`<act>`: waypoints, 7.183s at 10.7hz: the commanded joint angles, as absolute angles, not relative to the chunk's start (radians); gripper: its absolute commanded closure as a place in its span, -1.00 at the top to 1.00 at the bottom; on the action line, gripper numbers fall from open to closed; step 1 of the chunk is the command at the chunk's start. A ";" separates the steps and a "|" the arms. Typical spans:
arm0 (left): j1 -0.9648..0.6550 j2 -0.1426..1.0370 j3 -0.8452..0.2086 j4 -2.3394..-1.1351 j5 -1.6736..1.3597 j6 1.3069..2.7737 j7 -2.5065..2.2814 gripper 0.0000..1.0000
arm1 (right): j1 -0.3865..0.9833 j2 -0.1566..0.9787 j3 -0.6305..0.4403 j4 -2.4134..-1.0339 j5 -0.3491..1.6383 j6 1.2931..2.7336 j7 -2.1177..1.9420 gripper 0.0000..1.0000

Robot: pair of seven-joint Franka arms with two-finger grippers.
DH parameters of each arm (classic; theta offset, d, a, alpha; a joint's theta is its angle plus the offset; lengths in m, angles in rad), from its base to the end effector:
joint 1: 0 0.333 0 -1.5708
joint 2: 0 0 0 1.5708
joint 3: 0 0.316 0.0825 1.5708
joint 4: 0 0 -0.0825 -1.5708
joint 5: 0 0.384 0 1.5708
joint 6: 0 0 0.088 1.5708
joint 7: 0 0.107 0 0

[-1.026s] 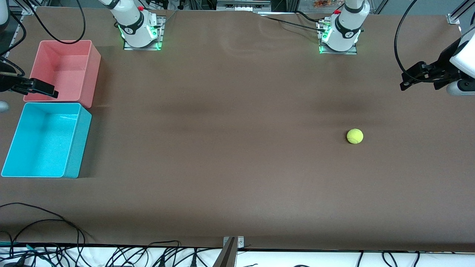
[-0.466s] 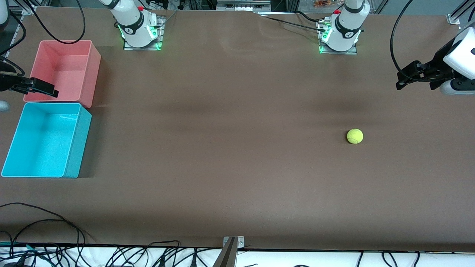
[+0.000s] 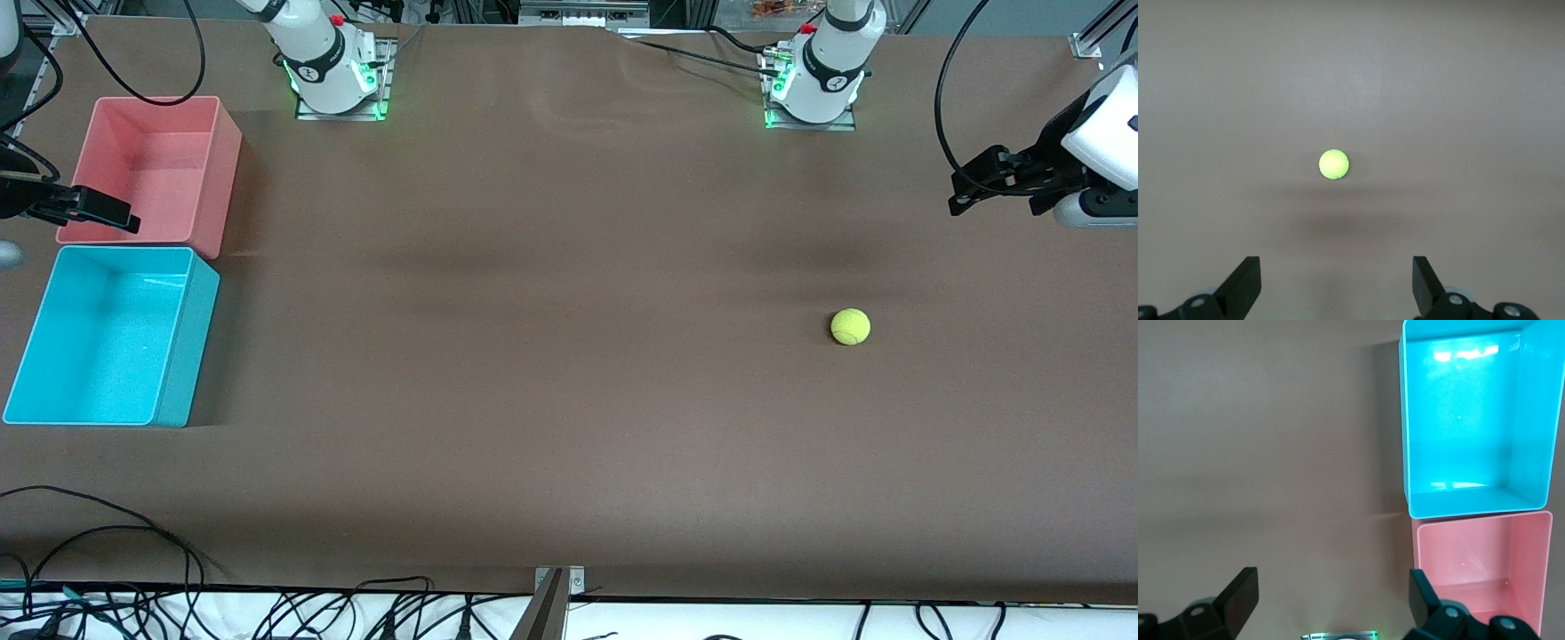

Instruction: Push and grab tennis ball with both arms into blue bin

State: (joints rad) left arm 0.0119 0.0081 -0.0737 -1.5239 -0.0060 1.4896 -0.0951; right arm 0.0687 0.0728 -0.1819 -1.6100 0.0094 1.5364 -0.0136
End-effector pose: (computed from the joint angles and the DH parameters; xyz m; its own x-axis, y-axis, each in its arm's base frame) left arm 0.5479 -0.0344 0.6350 0.9985 0.0328 -0.0428 0.0330 -0.9995 0.0025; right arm 0.5641 -0.0598 0.5632 0.9845 -0.0994 -0.1447 -0.1001 -0.9950 0.0018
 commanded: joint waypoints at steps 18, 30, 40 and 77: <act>0.009 0.012 -0.077 -1.506 0.015 1.471 -0.101 1.00 | 0.084 0.066 -0.202 -1.598 0.015 1.514 -0.021 1.00; 0.021 -0.074 -0.071 -1.822 0.017 1.747 -0.097 1.00 | 0.084 0.066 -0.202 -1.598 0.015 1.514 -0.021 1.00; 0.021 -0.012 0.002 -2.026 0.017 1.986 -0.087 1.00 | 0.084 0.066 -0.199 -1.598 -0.003 1.532 -0.015 1.00; 0.040 0.317 0.091 -2.214 0.092 2.571 1.481 -1.00 | 0.084 0.074 -0.202 -1.600 -0.003 1.528 -0.021 1.00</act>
